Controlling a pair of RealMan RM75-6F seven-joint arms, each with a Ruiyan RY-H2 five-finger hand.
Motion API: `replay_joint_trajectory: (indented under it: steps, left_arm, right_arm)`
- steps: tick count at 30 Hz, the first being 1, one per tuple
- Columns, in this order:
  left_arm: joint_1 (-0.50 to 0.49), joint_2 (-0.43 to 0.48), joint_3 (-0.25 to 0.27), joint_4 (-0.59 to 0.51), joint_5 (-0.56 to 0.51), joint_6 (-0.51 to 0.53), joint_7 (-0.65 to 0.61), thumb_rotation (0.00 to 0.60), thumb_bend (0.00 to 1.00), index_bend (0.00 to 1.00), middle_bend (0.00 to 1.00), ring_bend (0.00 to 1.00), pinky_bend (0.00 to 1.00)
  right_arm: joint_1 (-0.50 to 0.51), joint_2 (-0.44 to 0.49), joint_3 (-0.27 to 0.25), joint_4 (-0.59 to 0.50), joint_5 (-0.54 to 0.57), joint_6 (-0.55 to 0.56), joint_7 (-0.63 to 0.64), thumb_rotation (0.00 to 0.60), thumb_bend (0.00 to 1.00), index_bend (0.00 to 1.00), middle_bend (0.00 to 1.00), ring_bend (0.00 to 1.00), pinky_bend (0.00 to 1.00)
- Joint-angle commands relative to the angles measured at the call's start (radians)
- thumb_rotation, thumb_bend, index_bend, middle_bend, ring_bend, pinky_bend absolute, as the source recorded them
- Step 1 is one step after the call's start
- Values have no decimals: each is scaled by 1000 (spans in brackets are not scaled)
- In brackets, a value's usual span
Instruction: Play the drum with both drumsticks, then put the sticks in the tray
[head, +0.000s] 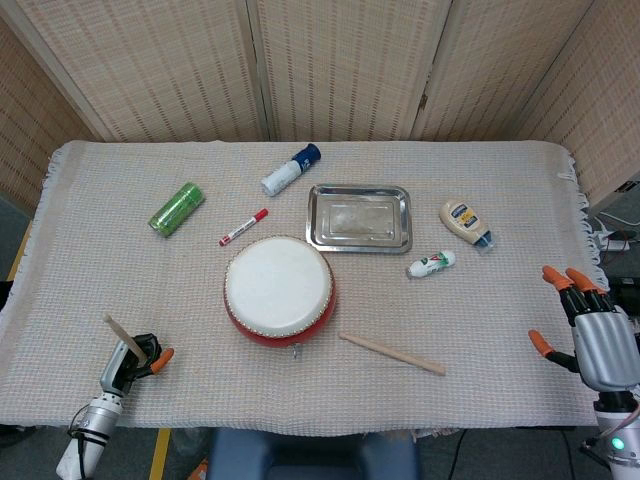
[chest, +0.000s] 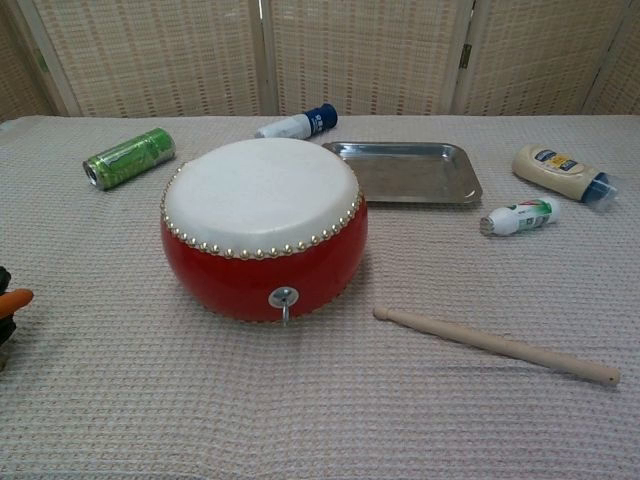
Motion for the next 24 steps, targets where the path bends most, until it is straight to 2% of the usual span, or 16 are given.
replay_joint_trajectory:
  steps: [1, 5, 9, 14, 16, 20, 24]
  left_arm:
    - [4, -16, 1, 23, 2, 6, 17, 600, 357, 808, 940, 892, 877]
    - [7, -35, -3, 53, -3, 10, 35, 600, 427, 844, 982, 937, 991]
    - [11, -59, -13, 96, -5, 29, 74, 600, 538, 900, 1000, 992, 1000]
    - [12, -73, -17, 144, 3, 57, 158, 600, 641, 983, 1000, 1000, 1000]
    - [12, -70, -22, 154, 8, 79, 215, 600, 647, 998, 1000, 1000, 1000]
    - [4, -40, -28, 154, 27, 123, 365, 600, 646, 1000, 1000, 1000, 1000]
    - [-13, 23, -46, 111, 52, 184, 566, 600, 646, 1000, 1000, 1000, 1000]
  right_arm:
    - [0, 0, 0, -1, -1, 1, -1, 600, 161, 125, 205, 88, 230]
    - [-2, -1, -2, -4, -3, 3, -2, 600, 161, 125, 205, 88, 230]
    - [-2, -1, -5, -5, -4, 0, -2, 600, 161, 125, 205, 88, 230]
    - [1, 2, -8, -10, 1, -13, -4, 600, 163, 139, 205, 88, 236]
    - [4, 7, -12, -22, 16, -34, -16, 600, 163, 157, 205, 92, 254]
    - [25, 16, -21, -63, 58, -108, -37, 600, 163, 256, 206, 123, 307]
    - [74, -4, -30, -91, 101, -222, -54, 600, 163, 345, 224, 151, 329]
